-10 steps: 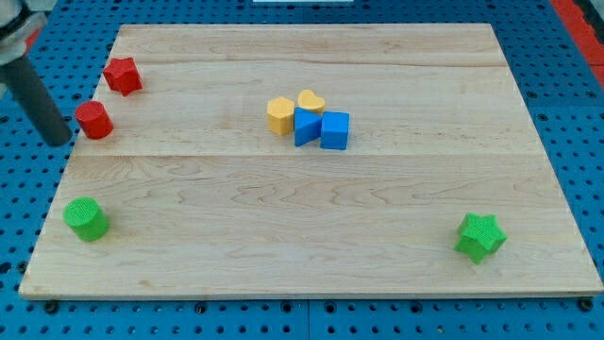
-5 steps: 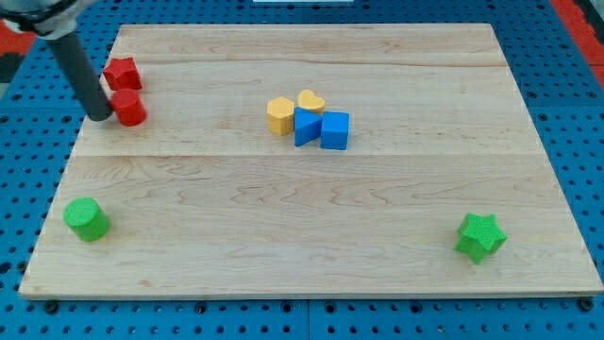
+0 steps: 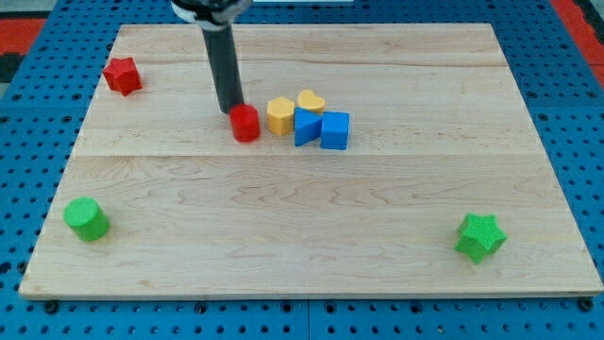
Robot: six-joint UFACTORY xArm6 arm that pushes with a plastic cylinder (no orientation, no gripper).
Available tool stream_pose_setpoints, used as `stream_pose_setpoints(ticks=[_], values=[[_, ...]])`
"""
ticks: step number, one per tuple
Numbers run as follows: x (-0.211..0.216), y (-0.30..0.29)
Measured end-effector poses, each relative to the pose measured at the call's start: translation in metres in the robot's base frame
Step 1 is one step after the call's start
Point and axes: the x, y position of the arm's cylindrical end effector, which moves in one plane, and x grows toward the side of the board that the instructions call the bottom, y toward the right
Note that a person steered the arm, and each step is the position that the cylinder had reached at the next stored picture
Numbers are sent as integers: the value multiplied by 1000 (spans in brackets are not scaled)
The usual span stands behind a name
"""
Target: Place the red circle at the left of the green star
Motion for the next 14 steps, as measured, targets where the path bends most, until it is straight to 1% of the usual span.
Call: stream_pose_setpoints(ticks=[1,3,4,6,7,8,9,10,11,13,14], values=[[75,47],[142,156],[138,136],[178,127],[192,88],[229,124],[229,127],[229,177],[228,206],[202,208],[228,212]])
